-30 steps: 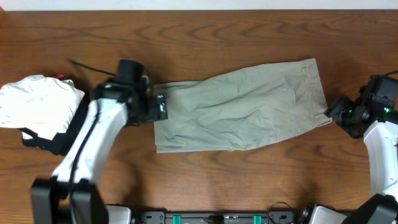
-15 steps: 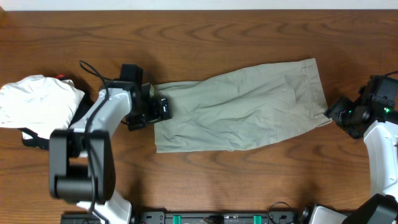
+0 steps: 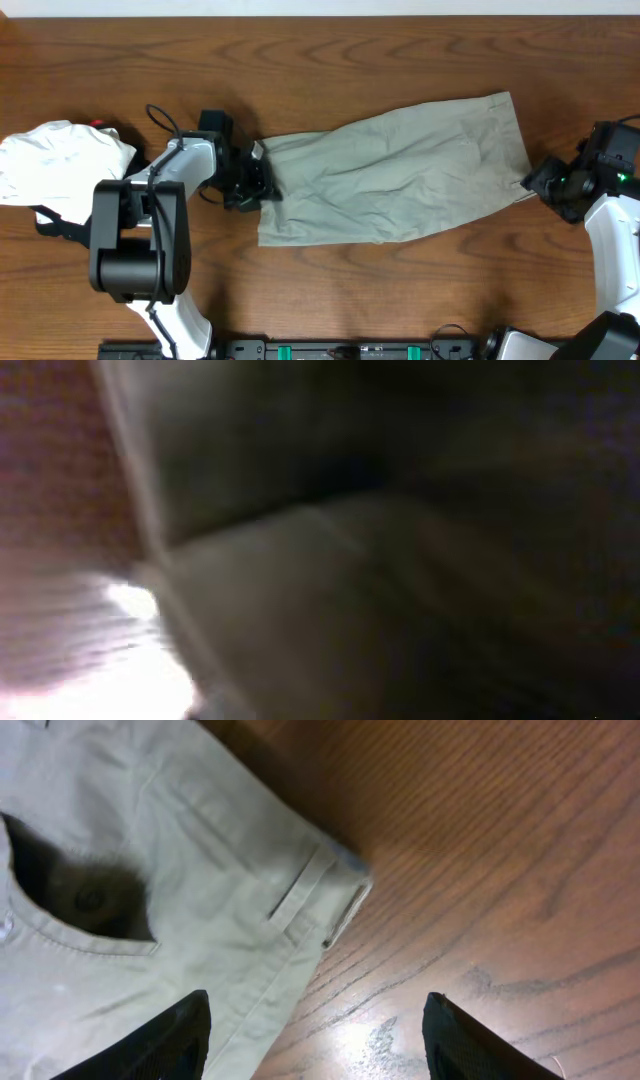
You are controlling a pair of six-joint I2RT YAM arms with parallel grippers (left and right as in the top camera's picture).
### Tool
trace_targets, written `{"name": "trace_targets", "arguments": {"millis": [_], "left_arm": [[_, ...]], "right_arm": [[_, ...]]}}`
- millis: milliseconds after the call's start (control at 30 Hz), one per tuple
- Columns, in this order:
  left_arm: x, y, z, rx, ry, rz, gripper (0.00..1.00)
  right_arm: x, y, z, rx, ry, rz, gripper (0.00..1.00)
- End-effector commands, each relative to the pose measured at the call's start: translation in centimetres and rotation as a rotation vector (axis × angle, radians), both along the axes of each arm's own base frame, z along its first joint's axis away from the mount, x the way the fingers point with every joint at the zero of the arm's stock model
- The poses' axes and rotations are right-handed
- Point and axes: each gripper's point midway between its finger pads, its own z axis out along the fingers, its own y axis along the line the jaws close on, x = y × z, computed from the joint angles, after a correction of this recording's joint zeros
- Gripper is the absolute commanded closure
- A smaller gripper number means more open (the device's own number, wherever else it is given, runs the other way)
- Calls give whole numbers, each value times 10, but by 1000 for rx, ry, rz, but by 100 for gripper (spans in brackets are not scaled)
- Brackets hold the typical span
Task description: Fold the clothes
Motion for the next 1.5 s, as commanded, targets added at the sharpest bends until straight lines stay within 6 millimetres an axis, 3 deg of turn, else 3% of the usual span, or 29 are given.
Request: {"name": "trace_targets", "arguments": {"millis": [0,133,333,533,667,900,1133,1467], "left_arm": [[-12,2,-15,12,53,-5,94],[-9,16,-4,23,37,31,94],[-15,78,28,209,-23,82,94],[-19,133,81,244,-135,250,94],[-15,150,124,143,-263,386,94],[-4,143,190,-104,-473,457,94],[13,100,276,-597,-661,373,94],[34,66,306,-668,-715,263,94]], "right_arm": [[-1,0,1,-6,0,13,34],[-2,0,0,-6,3,15,34],[-2,0,0,-8,4,20,34],[-2,0,0,-8,4,20,34],[-2,0,0,-8,4,20,34],[-2,0,0,-8,4,20,34],[-2,0,0,-8,4,20,34],[-3,1,0,-5,8,20,35]]}}
